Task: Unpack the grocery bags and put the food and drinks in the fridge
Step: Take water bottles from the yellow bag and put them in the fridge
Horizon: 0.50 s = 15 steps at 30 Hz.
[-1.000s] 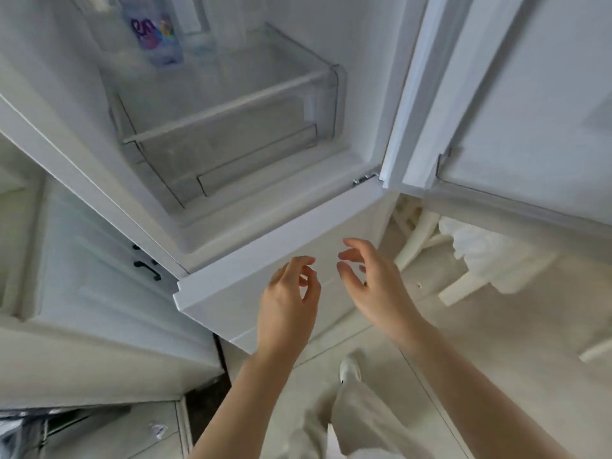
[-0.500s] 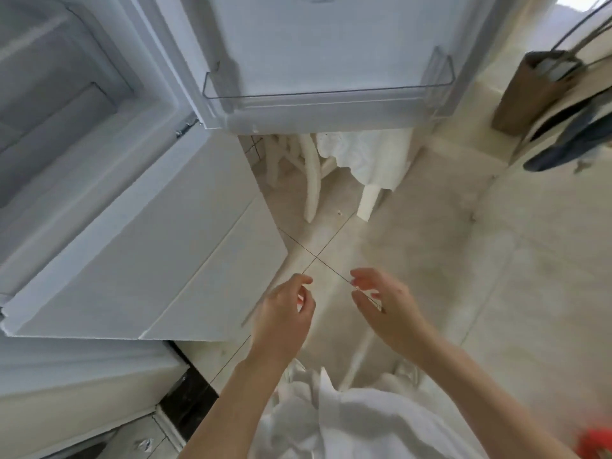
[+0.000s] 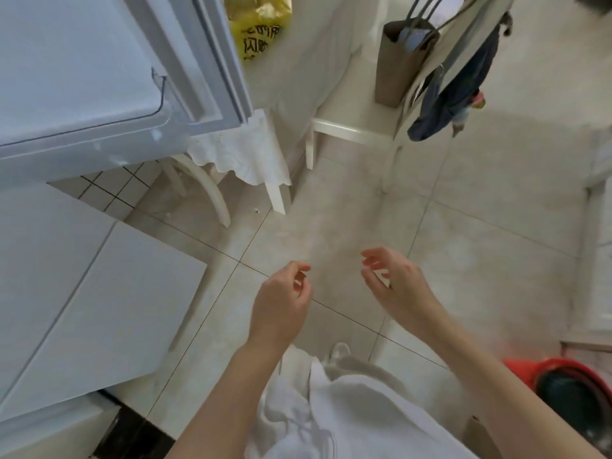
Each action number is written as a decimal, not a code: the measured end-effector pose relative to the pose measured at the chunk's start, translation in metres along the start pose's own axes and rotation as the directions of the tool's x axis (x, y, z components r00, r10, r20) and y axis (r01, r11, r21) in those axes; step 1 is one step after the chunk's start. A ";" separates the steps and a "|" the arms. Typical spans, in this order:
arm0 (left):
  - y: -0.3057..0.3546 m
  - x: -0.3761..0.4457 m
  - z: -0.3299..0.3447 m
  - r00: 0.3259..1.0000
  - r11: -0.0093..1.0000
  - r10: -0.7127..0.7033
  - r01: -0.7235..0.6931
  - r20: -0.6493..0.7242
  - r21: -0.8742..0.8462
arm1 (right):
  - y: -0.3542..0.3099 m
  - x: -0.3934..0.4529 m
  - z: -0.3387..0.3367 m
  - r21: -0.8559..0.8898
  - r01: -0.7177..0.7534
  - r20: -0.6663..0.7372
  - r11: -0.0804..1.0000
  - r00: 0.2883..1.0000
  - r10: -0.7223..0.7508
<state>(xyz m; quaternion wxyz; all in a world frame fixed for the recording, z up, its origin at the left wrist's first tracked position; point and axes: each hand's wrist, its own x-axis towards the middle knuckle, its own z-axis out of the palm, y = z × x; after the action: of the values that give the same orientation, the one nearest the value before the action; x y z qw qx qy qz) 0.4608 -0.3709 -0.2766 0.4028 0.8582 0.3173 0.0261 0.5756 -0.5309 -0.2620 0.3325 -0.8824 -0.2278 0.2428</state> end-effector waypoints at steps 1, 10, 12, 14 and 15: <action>0.007 0.009 0.003 1.000 1.000 0.001 -0.001 -0.001 -0.007 | 0.005 0.007 -0.007 0.000 -0.003 -0.007 1.000 1.000 0.003; 0.034 0.124 0.004 0.998 0.999 -0.045 0.044 -0.032 -0.027 | 0.014 0.125 -0.040 0.000 0.003 -0.007 1.000 1.000 -0.003; 0.037 0.161 -0.001 0.998 0.998 -0.059 0.058 -0.031 -0.026 | 0.008 0.164 -0.045 -0.004 0.023 -0.006 1.000 1.000 -0.023; 0.043 0.198 -0.008 0.997 0.997 -0.069 0.068 -0.044 -0.024 | -0.003 0.205 -0.052 -0.011 0.050 0.012 0.999 0.999 -0.049; 0.046 0.216 -0.012 0.995 0.997 -0.077 0.075 -0.061 -0.030 | -0.009 0.224 -0.055 -0.012 0.065 0.022 0.998 0.998 -0.065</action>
<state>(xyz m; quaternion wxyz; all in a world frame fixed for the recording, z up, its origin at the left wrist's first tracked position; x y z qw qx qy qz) 0.6534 -0.2621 -0.2812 0.4053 0.8385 0.3617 0.0419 0.7800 -0.4246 -0.2813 0.3322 -0.8739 -0.2614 0.2400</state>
